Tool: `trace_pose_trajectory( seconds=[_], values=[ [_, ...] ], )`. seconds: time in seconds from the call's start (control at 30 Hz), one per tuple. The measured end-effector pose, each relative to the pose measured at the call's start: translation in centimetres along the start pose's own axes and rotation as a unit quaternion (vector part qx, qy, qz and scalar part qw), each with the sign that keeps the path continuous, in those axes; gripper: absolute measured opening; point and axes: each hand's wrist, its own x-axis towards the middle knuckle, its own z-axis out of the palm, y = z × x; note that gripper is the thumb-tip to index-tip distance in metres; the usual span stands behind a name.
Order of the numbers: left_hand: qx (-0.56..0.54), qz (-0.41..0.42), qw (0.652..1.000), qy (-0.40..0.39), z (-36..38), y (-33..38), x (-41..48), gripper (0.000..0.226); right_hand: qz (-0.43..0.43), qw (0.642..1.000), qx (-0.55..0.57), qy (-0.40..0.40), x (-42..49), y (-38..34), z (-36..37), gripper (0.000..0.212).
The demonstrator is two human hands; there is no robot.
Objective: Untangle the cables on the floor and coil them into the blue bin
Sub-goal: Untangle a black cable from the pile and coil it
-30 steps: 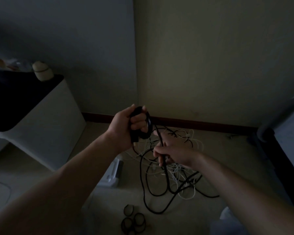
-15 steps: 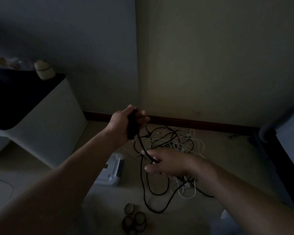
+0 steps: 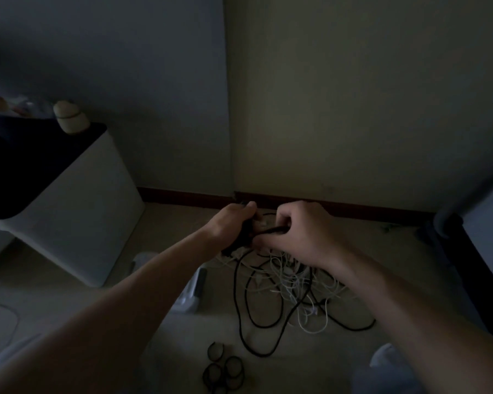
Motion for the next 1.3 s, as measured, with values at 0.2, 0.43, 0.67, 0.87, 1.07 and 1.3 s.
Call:
trace_pose_trajectory(
  seconds=[0.2,0.43,0.67,0.87,1.07,1.3],
  values=[
    [0.038,-0.04,0.993,-0.103,0.3,0.3,-0.9,0.052,-0.025,0.998,0.048,0.026,0.8,1.4,-0.2,0.038],
    [0.014,-0.046,0.976,-0.214,0.6,0.7,-1.6,0.071,-0.062,0.977,0.206,0.016,1.9,4.3,-0.4,0.014],
    [-0.079,-0.057,0.935,-0.342,-0.2,1.8,-2.2,0.032,0.01,0.946,0.321,-0.037,2.0,4.9,1.1,0.021],
    [-0.205,-0.044,0.908,-0.364,-1.1,2.1,-1.8,0.026,0.059,0.889,0.453,-0.042,1.9,5.0,1.2,0.024],
    [-0.355,0.001,0.863,-0.359,-0.9,2.4,-2.0,0.027,0.107,0.868,0.481,-0.069,2.4,4.5,2.7,0.032],
    [-0.443,0.011,0.867,-0.229,-1.9,2.7,-1.3,0.025,0.142,0.89,0.385,-0.197,1.0,2.6,3.8,0.025]
  ],
)
